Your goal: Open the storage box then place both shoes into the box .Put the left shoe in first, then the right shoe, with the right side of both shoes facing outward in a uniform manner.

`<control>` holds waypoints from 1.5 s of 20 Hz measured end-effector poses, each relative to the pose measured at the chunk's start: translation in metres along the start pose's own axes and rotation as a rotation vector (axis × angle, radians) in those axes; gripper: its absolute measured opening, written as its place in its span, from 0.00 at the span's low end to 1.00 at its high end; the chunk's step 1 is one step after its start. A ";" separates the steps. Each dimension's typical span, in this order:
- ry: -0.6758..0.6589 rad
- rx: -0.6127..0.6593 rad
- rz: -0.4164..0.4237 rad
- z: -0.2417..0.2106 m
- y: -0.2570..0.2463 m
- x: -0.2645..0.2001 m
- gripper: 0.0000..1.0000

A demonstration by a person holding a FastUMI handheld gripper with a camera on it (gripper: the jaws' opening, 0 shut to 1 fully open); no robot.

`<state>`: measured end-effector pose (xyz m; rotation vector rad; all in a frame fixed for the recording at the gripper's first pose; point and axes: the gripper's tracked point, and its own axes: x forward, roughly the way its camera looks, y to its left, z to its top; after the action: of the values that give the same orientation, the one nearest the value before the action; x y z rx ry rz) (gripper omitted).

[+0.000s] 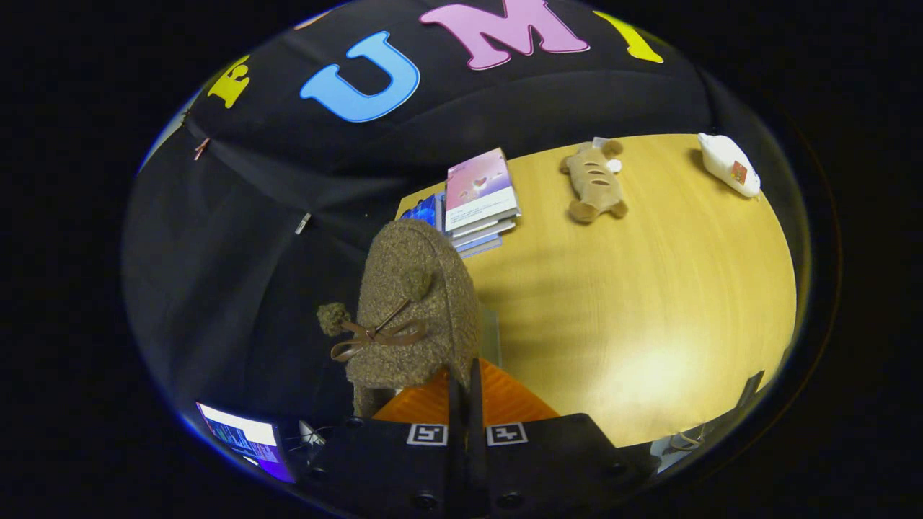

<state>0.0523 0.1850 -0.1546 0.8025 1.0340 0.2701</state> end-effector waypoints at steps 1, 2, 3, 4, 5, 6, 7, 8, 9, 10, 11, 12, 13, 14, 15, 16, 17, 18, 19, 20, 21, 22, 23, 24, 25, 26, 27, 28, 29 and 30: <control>0.016 -0.002 -0.005 -0.006 0.010 0.009 0.05; 0.035 -0.003 -0.013 -0.015 0.018 0.010 0.05; 0.055 -0.005 -0.024 -0.023 0.024 0.020 0.05; 0.076 -0.005 -0.040 -0.032 0.028 0.028 0.05; 0.095 -0.005 -0.054 -0.040 0.031 0.037 0.05; 0.113 -0.007 -0.071 -0.047 0.032 0.045 0.05; 0.128 -0.012 -0.090 -0.054 0.032 0.053 0.05; 0.138 -0.022 -0.112 -0.060 0.030 0.059 0.05; 0.144 -0.037 -0.139 -0.064 0.025 0.064 0.05; 0.146 -0.051 -0.166 -0.067 0.020 0.068 0.05; 0.147 -0.059 -0.188 -0.070 0.017 0.072 0.05; 0.150 -0.060 -0.199 -0.073 0.014 0.076 0.05; 0.152 -0.053 -0.198 -0.074 0.016 0.078 0.06; 0.154 -0.047 -0.189 -0.074 0.018 0.081 0.06; 0.151 -0.046 -0.178 -0.073 0.020 0.081 0.10; 0.148 -0.045 -0.155 -0.071 0.027 0.081 0.14; 0.145 -0.049 -0.143 -0.070 0.030 0.080 0.22; 0.140 -0.056 -0.136 -0.068 0.032 0.079 0.23; 0.138 -0.067 -0.128 -0.067 0.034 0.078 0.38; 0.140 -0.073 -0.112 -0.067 0.037 0.077 0.53; 0.142 -0.076 -0.087 -0.067 0.046 0.086 0.69; 0.145 -0.091 -0.091 -0.067 0.045 0.084 0.84; 0.138 -0.111 -0.099 -0.068 0.041 0.084 0.99; 0.135 -0.127 -0.099 -0.068 0.041 0.083 0.99; 0.132 -0.139 -0.100 -0.070 0.039 0.081 0.99; 0.124 -0.145 -0.099 -0.069 0.038 0.078 0.99; 0.114 -0.152 -0.094 -0.067 0.039 0.077 0.99; 0.101 -0.157 -0.086 -0.065 0.039 0.073 0.99; 0.084 -0.164 -0.076 -0.062 0.039 0.069 0.99; 0.063 -0.175 -0.070 -0.058 0.039 0.063 0.99</control>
<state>0.0412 0.2737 -0.1845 0.6023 1.0797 0.3230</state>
